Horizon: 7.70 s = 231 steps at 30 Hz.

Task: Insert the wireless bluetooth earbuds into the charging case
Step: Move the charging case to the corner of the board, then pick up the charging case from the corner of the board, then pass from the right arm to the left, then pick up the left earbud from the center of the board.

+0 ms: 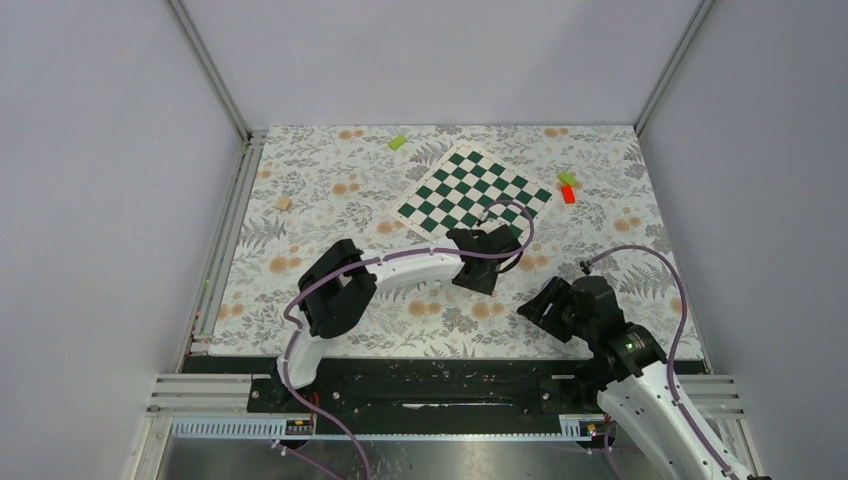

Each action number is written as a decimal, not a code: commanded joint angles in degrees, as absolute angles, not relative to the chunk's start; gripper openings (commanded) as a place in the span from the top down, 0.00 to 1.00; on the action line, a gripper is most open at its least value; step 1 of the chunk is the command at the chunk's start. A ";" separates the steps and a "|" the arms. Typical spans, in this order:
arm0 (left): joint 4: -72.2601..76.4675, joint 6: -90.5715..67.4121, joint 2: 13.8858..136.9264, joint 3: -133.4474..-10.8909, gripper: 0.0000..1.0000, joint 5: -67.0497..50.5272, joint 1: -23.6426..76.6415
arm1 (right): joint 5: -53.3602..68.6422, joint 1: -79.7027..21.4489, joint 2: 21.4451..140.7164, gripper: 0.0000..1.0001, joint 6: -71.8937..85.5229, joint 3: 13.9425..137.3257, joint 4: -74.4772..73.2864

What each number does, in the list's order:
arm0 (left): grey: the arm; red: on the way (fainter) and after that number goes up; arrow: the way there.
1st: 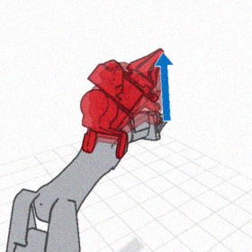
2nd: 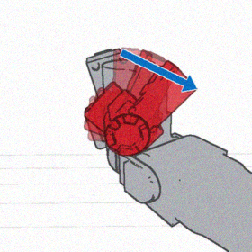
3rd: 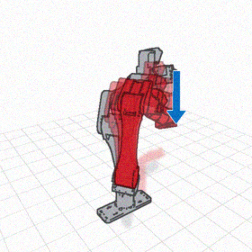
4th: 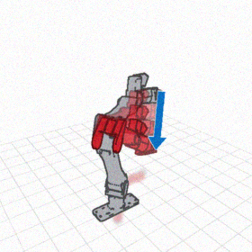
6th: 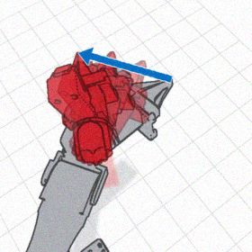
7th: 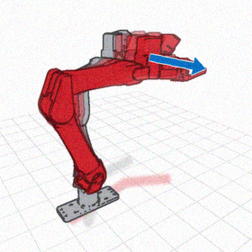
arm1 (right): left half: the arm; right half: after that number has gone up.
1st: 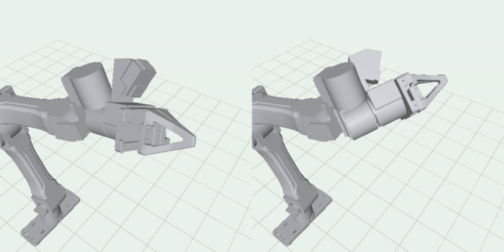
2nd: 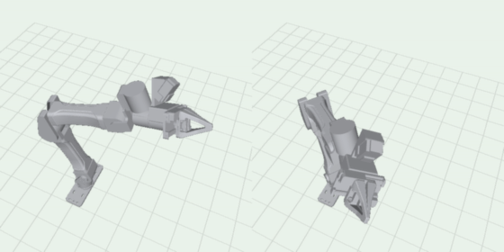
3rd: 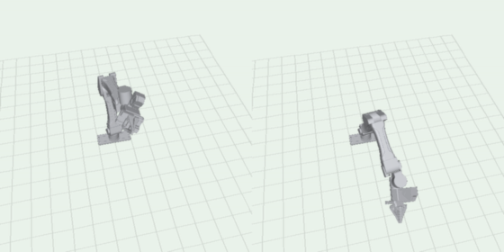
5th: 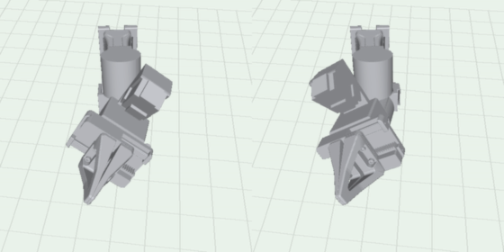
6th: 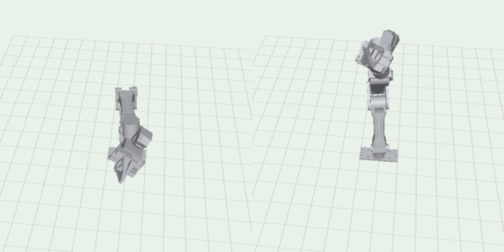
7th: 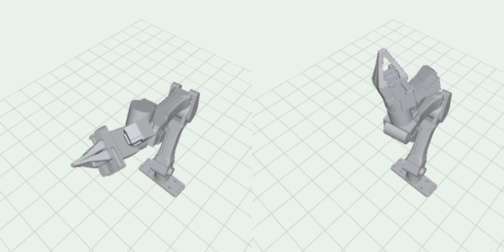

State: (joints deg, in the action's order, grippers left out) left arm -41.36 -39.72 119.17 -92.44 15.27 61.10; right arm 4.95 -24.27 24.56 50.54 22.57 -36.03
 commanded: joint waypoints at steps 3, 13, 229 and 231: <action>-41.58 -40.86 116.27 -95.31 0.55 11.74 61.26 | 5.27 -24.61 26.63 0.38 52.53 21.37 -31.81; -45.16 -42.02 96.94 -89.40 0.53 14.34 58.45 | 12.37 -24.90 43.58 0.41 46.26 24.39 -18.24; -26.99 -39.08 54.28 -38.54 0.87 -38.52 12.11 | 5.87 -42.92 95.43 0.86 37.05 61.43 -13.90; -26.92 -38.54 55.55 -38.38 0.87 -39.10 12.21 | 7.69 -42.15 92.14 0.87 37.36 58.30 -11.99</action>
State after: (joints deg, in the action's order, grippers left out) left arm -29.47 -41.28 53.43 -38.72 -33.06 12.40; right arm 4.32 -42.96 100.33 38.15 62.37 -16.49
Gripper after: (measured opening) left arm 0.283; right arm 0.240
